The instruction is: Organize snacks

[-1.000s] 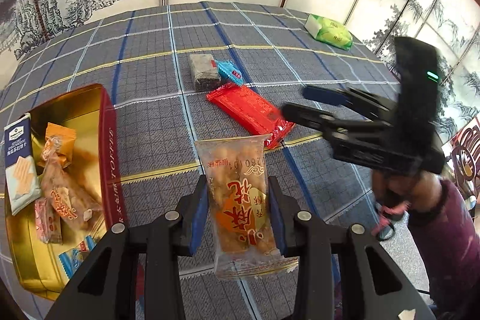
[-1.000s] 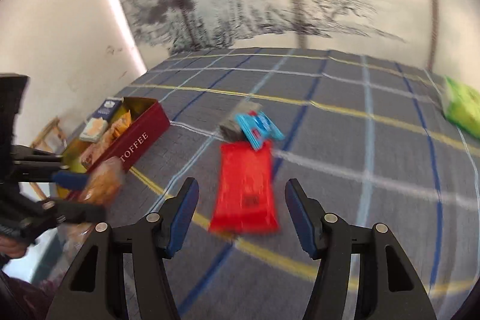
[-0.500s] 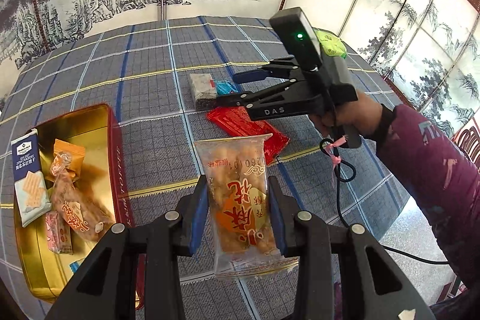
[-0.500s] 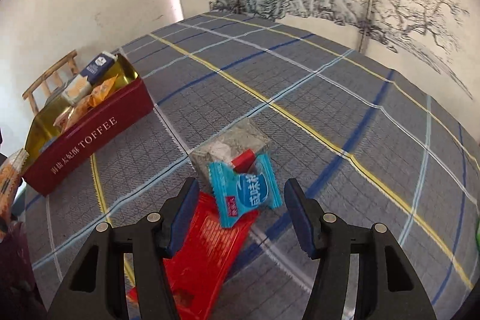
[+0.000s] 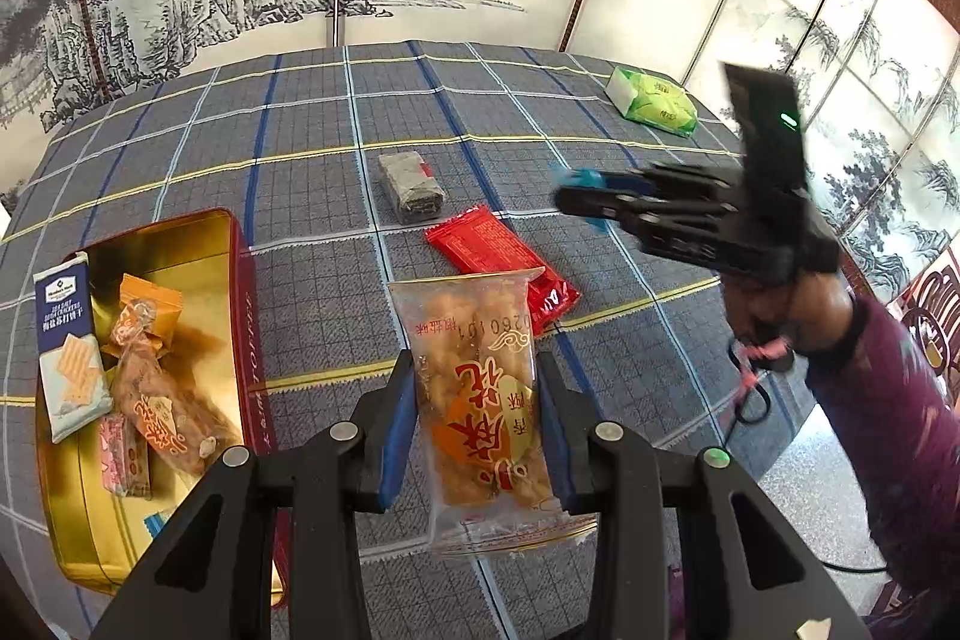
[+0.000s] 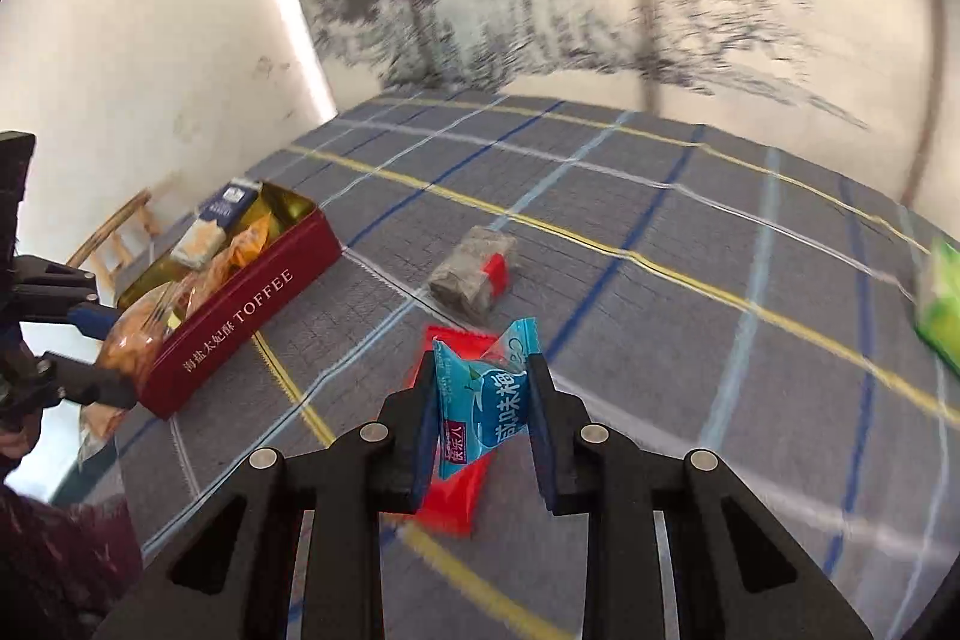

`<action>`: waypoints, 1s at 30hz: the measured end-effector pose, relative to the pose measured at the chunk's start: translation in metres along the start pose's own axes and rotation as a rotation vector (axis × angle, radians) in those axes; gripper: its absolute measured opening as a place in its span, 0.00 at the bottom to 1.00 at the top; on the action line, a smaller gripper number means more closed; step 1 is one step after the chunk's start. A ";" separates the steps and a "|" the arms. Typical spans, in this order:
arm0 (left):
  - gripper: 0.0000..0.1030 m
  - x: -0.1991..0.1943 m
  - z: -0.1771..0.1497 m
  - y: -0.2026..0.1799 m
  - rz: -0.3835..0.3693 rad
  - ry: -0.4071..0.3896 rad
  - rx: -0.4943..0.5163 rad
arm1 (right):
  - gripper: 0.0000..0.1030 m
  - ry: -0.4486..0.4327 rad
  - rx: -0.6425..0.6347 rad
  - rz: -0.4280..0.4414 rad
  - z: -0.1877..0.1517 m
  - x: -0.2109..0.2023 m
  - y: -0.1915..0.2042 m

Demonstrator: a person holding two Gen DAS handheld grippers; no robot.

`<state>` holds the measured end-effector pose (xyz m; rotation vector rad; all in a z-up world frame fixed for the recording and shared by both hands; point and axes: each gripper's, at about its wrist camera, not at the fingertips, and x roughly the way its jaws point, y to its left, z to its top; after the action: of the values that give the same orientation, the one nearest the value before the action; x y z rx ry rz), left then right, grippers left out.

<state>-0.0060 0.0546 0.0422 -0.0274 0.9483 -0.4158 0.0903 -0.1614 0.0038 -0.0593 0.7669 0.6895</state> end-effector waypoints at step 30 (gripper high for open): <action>0.33 -0.067 -0.051 0.108 0.246 -0.114 -0.156 | 0.27 -0.072 0.448 -0.367 -0.084 -0.037 -0.056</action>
<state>-0.0449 0.1856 0.0423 -0.0746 0.8573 -0.1114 0.0526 -0.2504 -0.0436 0.2271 0.8000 0.1620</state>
